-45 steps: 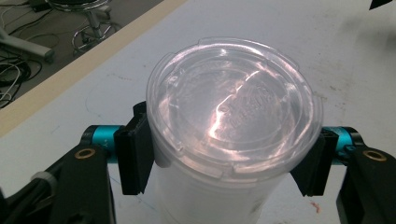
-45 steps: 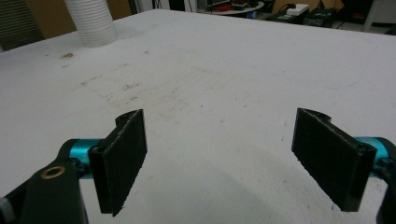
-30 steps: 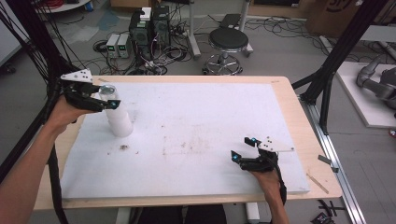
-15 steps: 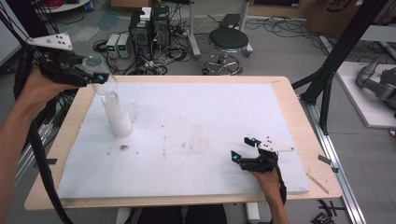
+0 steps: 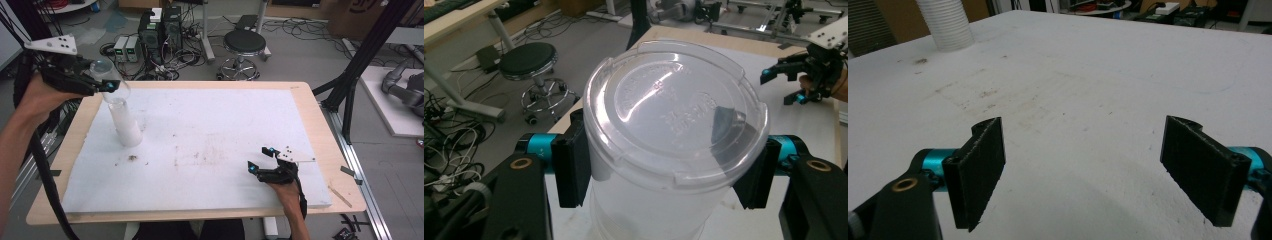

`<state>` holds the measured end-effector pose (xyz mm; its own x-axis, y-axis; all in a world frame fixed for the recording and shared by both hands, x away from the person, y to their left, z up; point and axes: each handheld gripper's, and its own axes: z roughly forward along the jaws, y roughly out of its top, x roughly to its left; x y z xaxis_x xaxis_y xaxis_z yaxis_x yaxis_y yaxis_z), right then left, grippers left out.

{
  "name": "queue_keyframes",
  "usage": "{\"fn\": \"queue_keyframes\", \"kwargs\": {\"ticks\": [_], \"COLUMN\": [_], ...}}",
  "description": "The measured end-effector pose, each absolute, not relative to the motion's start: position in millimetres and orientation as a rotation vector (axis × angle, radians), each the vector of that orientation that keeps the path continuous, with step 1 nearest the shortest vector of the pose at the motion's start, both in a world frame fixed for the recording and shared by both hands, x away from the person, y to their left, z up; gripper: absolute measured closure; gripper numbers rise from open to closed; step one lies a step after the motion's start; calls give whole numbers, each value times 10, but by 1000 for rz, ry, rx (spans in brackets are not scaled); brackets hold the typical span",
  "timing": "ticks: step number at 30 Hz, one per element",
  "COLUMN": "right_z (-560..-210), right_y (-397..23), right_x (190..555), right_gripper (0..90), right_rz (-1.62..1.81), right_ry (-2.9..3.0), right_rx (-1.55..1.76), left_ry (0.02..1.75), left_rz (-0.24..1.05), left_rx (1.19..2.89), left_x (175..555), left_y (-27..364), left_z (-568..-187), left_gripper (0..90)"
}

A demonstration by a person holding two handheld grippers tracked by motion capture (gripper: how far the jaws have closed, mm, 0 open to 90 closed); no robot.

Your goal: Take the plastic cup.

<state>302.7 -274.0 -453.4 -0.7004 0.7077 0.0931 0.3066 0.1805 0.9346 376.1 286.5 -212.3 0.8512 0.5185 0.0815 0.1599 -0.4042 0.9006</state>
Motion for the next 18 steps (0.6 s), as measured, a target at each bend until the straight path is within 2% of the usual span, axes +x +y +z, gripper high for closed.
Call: {"fn": "queue_keyframes", "kwargs": {"ticks": [18], "right_z": [-4533], "right_y": [-2735], "right_x": [3033], "right_gripper": [178], "right_rz": [1523], "right_ry": [2115], "right_rx": [967], "left_ry": [300], "left_rz": [238], "left_rx": [1876], "left_x": [3477], "left_y": [2060], "left_z": [-2797], "left_gripper": [360]}}
